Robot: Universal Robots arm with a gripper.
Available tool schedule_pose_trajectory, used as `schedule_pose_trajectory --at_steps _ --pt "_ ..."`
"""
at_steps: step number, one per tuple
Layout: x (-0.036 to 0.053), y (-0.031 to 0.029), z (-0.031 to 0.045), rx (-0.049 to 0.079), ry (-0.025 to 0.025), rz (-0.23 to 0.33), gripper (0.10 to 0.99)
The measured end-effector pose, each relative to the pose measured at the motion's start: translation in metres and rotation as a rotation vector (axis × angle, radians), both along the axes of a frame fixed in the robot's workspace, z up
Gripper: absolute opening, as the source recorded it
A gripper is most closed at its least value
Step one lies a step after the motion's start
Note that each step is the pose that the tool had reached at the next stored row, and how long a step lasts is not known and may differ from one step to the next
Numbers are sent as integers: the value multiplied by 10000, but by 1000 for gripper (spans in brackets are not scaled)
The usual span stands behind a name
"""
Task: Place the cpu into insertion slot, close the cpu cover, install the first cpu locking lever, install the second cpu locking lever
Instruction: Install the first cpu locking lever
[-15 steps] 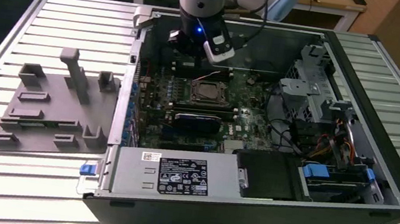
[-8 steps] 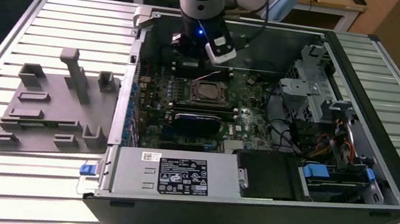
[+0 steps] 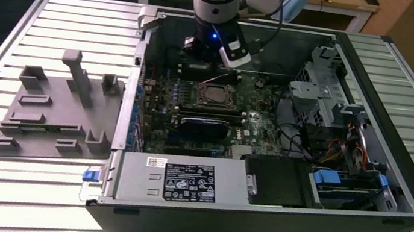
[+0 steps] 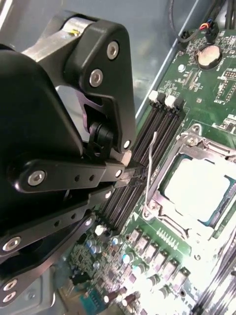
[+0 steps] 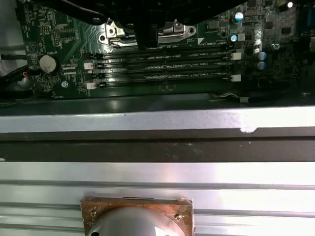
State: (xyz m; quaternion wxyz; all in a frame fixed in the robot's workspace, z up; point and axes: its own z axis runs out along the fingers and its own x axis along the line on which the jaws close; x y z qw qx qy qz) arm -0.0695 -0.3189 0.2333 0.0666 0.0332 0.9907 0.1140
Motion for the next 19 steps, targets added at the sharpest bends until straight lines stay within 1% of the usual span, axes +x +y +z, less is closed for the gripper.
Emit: schedule_pose_trajectory --at_steps 2,9,10,11,13,17,19 --pt "0 6 -14 -3 -80 1 102" --pt "0 27 -55 -3 -392 -2 102" --pt "1 30 -64 -2 -418 -2 102" --pt "2 36 -75 -4 -434 -2 102" --pt "7 55 -92 -4 -445 -2 102" --pt "21 102 -118 -5 -447 -35 102" --pt "31 115 -127 -11 -448 -108 102"
